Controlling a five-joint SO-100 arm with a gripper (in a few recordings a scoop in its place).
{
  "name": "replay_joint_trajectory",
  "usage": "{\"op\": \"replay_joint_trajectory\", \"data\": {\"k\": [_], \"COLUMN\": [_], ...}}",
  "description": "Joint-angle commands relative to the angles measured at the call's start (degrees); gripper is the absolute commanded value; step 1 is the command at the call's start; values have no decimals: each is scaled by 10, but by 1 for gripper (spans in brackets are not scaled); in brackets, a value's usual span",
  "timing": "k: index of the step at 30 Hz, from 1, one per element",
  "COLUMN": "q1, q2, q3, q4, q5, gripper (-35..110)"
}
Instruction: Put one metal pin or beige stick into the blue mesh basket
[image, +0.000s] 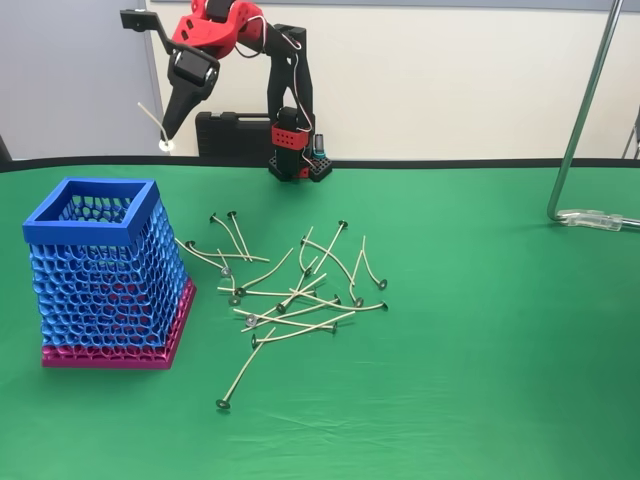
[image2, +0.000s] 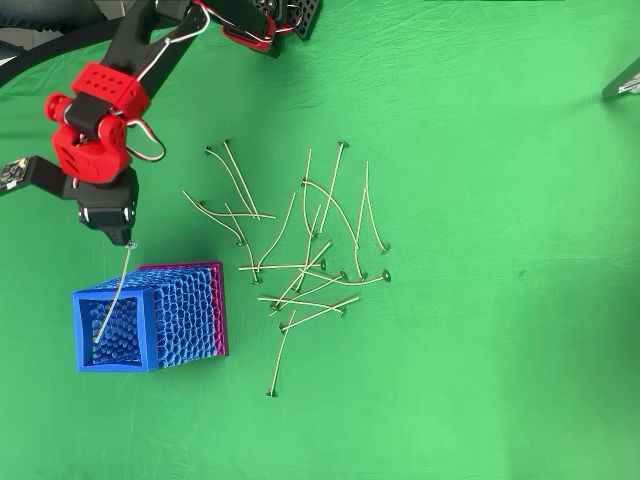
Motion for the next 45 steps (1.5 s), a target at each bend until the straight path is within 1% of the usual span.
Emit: {"op": "replay_joint_trajectory", "data": {"k": [1,11,24,39,45], "q1": [6,7,21,17,1], "q2": [-11,-102,-151,-261,-297], "q3": [-45,-152,-292,-462,-488], "q4": [2,2,-4,-8,-8], "q5": [-4,-12,6,4,-4], "gripper": [1,1,1,1,1]}}
